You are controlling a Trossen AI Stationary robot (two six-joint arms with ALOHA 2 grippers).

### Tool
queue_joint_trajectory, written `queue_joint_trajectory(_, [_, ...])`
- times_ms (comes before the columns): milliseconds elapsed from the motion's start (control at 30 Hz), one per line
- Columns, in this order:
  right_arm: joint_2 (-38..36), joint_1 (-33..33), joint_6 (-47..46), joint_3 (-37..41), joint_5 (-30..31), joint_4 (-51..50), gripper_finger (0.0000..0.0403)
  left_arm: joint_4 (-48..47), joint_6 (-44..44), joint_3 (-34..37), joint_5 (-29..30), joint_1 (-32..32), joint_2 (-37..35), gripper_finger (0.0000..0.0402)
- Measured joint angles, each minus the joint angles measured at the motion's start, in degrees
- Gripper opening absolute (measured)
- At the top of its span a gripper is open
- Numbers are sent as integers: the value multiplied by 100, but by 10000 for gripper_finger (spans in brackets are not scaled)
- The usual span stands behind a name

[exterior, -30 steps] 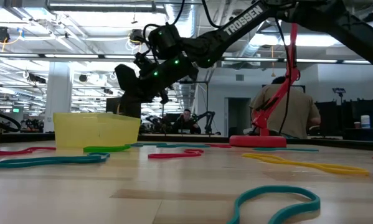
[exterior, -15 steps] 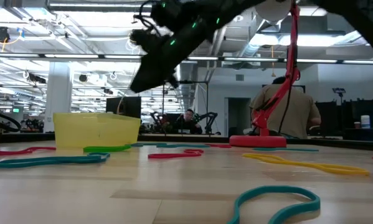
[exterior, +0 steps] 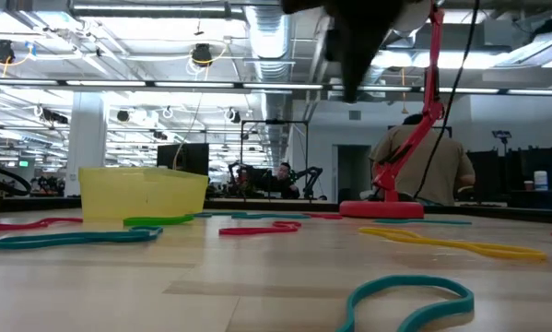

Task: Pick and place items into bin
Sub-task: Put the yellow rubber band into the yellow bin

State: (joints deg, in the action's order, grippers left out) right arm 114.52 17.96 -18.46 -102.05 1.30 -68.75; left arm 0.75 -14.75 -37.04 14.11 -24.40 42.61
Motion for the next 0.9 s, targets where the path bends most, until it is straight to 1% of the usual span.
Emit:
queue_joint_trajectory(33, [-2, 128, -157, 87, 113, -2, 67, 0, 56, 0, -22, 1, 1, 67])
queue_joint_trajectory(133, [6, 301, -577, 460, 159, -88, 67, 0, 255, 0, -31, 0, 2, 67])
queue_joint_trajectory(300, [4, 310, -1209, 993, 179, -198, 67, -2, 613, 0, -31, 0, 68, 67])
queue_joint_trajectory(367, [4, 288, -1372, 1224, 133, 16, 67, 9, 688, 2, -31, 0, 104, 67])
queue_joint_trajectory(433, [4, 284, -1579, 1491, -47, 354, 67, 7, 698, 0, -31, 0, 142, 67])
queue_joint_trajectory(533, [4, 309, -1769, 1919, -415, 1135, 67, 4, 656, 2, -31, 0, 144, 67])
queue_joint_trajectory(600, [7, 349, -1920, 2155, -516, 1587, 67, 4, 647, 2, -31, 0, 144, 67])
queue_joint_trajectory(700, [7, 356, -2139, 2371, -531, 1945, 67, 4, 644, 2, -31, 1, 144, 67])
queue_joint_trajectory(833, [7, 327, -2279, 2490, -309, 1926, 67, 7, 643, 2, -28, 0, 142, 67])
queue_joint_trajectory(900, [7, 325, -2351, 2537, -290, 2024, 67, 14, 645, 2, -28, 0, 142, 67])
